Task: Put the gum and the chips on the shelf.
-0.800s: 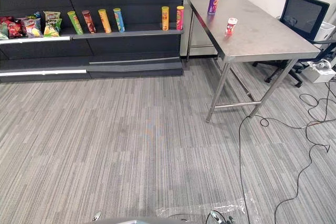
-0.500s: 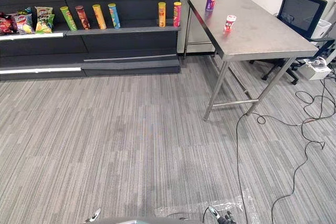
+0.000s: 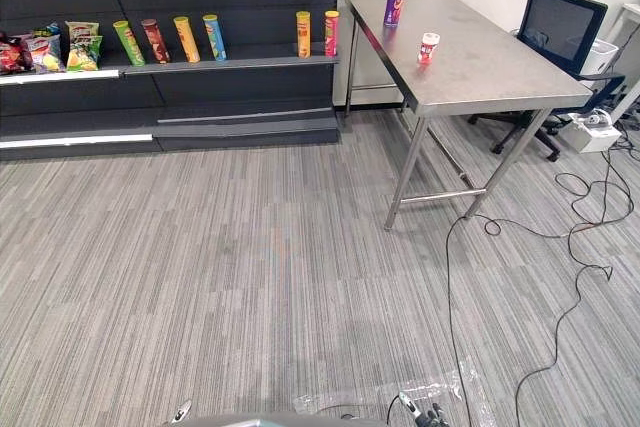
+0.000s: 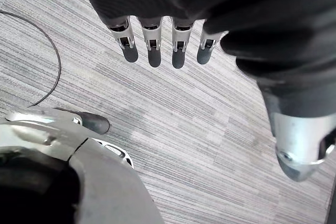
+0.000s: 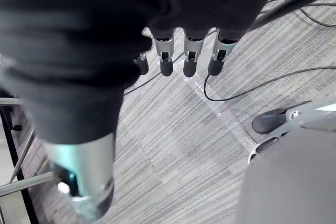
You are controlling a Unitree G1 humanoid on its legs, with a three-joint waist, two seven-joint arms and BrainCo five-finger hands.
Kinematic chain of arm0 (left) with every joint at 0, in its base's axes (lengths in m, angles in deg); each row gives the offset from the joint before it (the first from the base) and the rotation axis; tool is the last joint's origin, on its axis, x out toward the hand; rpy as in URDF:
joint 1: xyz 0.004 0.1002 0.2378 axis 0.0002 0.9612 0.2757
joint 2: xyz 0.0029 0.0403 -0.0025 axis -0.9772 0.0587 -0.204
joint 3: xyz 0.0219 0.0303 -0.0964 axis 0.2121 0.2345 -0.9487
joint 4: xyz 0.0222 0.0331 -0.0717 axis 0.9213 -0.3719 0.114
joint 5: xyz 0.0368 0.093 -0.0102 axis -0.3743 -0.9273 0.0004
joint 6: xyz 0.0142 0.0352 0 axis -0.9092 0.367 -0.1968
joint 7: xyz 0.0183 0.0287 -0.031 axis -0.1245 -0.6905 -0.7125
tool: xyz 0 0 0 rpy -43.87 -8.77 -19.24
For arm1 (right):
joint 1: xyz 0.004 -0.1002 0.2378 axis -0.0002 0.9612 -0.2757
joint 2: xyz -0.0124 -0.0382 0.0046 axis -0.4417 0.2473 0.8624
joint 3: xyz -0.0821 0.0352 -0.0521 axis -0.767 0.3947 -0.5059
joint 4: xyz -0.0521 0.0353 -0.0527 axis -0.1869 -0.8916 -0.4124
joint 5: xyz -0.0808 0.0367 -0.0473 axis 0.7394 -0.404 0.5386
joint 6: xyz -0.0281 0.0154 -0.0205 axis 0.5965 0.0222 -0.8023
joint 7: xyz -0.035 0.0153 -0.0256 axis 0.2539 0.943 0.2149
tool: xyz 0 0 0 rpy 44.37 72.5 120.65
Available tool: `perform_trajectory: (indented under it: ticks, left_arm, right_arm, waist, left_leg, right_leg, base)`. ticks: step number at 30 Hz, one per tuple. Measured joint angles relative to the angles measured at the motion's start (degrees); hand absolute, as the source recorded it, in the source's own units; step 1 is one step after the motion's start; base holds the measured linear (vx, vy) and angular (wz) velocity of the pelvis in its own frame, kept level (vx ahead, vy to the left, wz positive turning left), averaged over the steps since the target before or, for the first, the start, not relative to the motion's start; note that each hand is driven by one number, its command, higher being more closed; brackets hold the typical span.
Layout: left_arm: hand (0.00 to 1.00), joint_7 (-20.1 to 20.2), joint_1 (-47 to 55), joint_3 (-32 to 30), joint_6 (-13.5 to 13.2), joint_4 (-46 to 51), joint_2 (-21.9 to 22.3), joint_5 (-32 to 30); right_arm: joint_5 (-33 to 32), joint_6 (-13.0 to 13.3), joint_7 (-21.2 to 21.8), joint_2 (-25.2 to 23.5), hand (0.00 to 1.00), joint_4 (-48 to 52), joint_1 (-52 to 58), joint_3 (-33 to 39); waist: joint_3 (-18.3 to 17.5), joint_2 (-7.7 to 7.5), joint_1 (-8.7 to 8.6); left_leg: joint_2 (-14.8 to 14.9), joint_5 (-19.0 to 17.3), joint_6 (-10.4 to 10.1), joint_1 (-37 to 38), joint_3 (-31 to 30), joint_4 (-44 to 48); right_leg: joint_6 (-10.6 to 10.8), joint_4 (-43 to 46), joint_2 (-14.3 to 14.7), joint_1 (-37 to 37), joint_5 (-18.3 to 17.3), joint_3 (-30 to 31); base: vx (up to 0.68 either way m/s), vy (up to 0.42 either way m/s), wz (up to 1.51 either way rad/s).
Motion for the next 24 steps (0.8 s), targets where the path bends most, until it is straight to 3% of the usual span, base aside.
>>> perform_trajectory:
  ticks: [6, 11, 17, 19, 21, 22, 23, 24]
  left_arm:
    - [0.0, -0.4, -0.01, -0.02, 0.08, -0.03, 0.0, -0.06]
    - [0.0, -0.89, -0.04, -0.03, 0.32, -0.02, -0.27, -0.1]
    - [0.0, -1.53, -0.63, -0.12, 0.61, 0.15, -0.78, 0.19]
    - [0.0, -1.32, -0.97, -0.77, 0.59, 0.48, -0.9, 0.31]
    - [0.0, -0.91, -1.04, -0.92, 0.47, 1.09, -0.6, 2.74]
    - [0.0, -0.08, -0.43, -1.14, 0.45, 1.24, -0.47, 4.76]
    - [0.0, 1.39, -0.3, -1.82, 0.66, 2.74, -0.56, 6.75]
    - [0.0, 1.56, -0.25, -1.9, 0.63, 2.95, -0.48, 7.0]
  right_arm:
    - [-0.38, -0.42, 2.4, 0.21, 0.0, -0.06, -0.03, -0.03]
    - [-4.7, -0.54, 4.25, -0.26, 0.0, -0.1, -0.37, -0.48]
    - [-5.61, -0.5, 4.46, -0.54, 0.0, 0.05, -1.68, -0.53]
    - [-5.61, -0.51, 4.53, -0.42, 0.0, 0.1, -1.87, -0.53]
    - [-5.6, -0.85, 4.28, -0.03, 0.0, 0.3, -1.87, -0.69]
    - [-5.54, -1.39, 3.52, 0.03, 0.0, 0.91, -1.61, -1.17]
    - [-5.4, -1.7, 2.58, 0.03, 0.0, 1.31, -1.79, -1.52]
    - [-5.38, -1.75, 2.35, 0.1, 0.0, 1.29, -1.76, -1.65]
  waist:
    - [-0.1, 0.06, 0.0]
    - [-0.18, -0.09, -0.03]
    - [1.42, -0.97, -0.06]
    - [1.78, -1.39, -0.05]
    - [2.33, -0.9, 0.1]
    - [2.98, -0.97, 0.13]
    - [4.17, -1.56, 0.11]
    - [4.41, -1.88, 0.14]
  left_leg:
    - [0.03, -0.02, -0.04, 0.25, -0.03, -0.83]
    - [-0.22, -0.05, -0.09, -0.25, -1.2, -0.49]
    - [-0.02, -0.59, -0.86, -2.89, -1.98, 3.45]
    - [0.77, -3.62, -1.74, -6.45, -1.89, 9.12]
    - [2.78, -7.59, -2.76, -10.06, -1.2, 16.72]
    - [4.26, -8.35, -3.69, -12.23, -0.65, 22.71]
    - [5.97, -7.04, -4.51, -18.37, -0.4, 35.57]
    - [6.15, -6.52, -4.79, -19.46, -0.63, 37.61]
  right_leg:
    - [-0.15, 0.0, 0.2, -0.32, 0.11, -0.2]
    - [-0.06, 0.39, -0.21, -0.45, 0.05, -1.55]
    - [-1.0, 9.92, -1.89, -4.96, -4.48, -2.8]
    - [-1.7, 14.46, -2.62, -7.78, -7.1, -3.13]
    - [-2.3, 17.62, -2.29, -9.27, -9.39, -2.78]
    - [-2.77, 18.52, -1.85, -9.62, -10.02, -2.38]
    - [-3.46, 19.64, -2.25, -9.48, -10.46, -2.03]
    - [-3.5, 19.91, -2.32, -9.49, -10.54, -1.92]
  base:
    - [0.03, -0.022, 0.0]
    - [-0.03, -0.023, 0.09]
    - [-0.08, -0.017, 0.12]
    - [-0.14, -0.049, 0.07]
    - [-0.1, -0.072, -0.08]
    - [-0.05, -0.09, -0.1]
    - [-0.04, -0.073, -0.09]
    - [-0.02, -0.049, -0.19]
